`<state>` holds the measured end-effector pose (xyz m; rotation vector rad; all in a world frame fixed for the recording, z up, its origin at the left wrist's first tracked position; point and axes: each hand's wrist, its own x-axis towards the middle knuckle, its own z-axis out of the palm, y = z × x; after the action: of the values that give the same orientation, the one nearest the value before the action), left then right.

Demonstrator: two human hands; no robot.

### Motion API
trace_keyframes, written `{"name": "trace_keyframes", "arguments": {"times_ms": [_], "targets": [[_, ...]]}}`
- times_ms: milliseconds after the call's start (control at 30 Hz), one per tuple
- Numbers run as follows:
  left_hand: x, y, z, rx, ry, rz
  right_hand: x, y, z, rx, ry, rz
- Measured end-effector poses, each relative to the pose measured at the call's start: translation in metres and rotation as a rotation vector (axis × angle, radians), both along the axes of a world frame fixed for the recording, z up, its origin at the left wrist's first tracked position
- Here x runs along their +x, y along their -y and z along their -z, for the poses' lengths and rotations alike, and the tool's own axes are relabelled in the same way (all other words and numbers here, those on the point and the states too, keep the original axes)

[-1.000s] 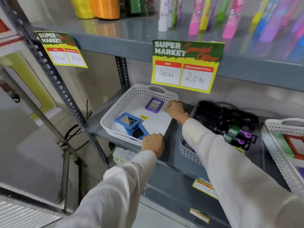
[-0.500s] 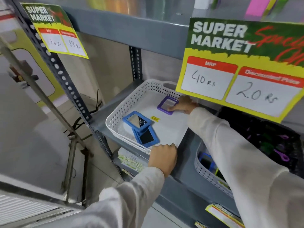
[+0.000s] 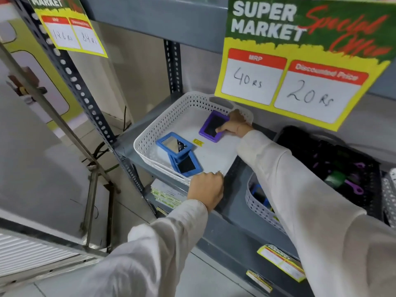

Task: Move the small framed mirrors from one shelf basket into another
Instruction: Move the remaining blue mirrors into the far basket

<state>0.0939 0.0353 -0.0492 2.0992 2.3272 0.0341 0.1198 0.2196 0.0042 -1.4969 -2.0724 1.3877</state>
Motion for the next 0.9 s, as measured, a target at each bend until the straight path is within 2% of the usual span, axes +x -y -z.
{"name": "trace_keyframes", "arguments": {"times_ms": [67, 167, 267, 433, 533, 633, 767, 900], "targets": [[-0.001, -0.001, 0.0, 0.014, -0.006, -0.018, -0.001, -0.006, 0.009, 0.011, -0.051, 0.108], [0.002, 0.001, -0.001, 0.006, -0.001, -0.029, 0.005, -0.011, 0.015, 0.018, -0.233, 0.179], [0.003, 0.001, -0.003, 0.005, -0.016, -0.045, 0.022, -0.005, 0.008, -0.08, -0.385, 0.231], [0.004, 0.002, -0.006, -0.002, -0.016, -0.066, 0.062, 0.016, -0.009, -0.086, -0.515, 0.357], [0.005, 0.002, -0.008, -0.021, 0.035, -0.092, 0.094, 0.016, -0.004, -0.055, -0.548, 0.427], [0.015, 0.002, -0.012, 0.0, 0.185, -0.113, 0.134, 0.02, 0.001, 0.009, -0.538, 0.449], [0.052, -0.007, -0.025, 0.135, 0.299, -0.092, 0.194, 0.031, 0.001, 0.061, -0.479, 0.484], [0.114, -0.019, -0.044, 0.25, 0.374, -0.011, 0.26, 0.049, -0.017, 0.125, -0.517, 0.552]]}}
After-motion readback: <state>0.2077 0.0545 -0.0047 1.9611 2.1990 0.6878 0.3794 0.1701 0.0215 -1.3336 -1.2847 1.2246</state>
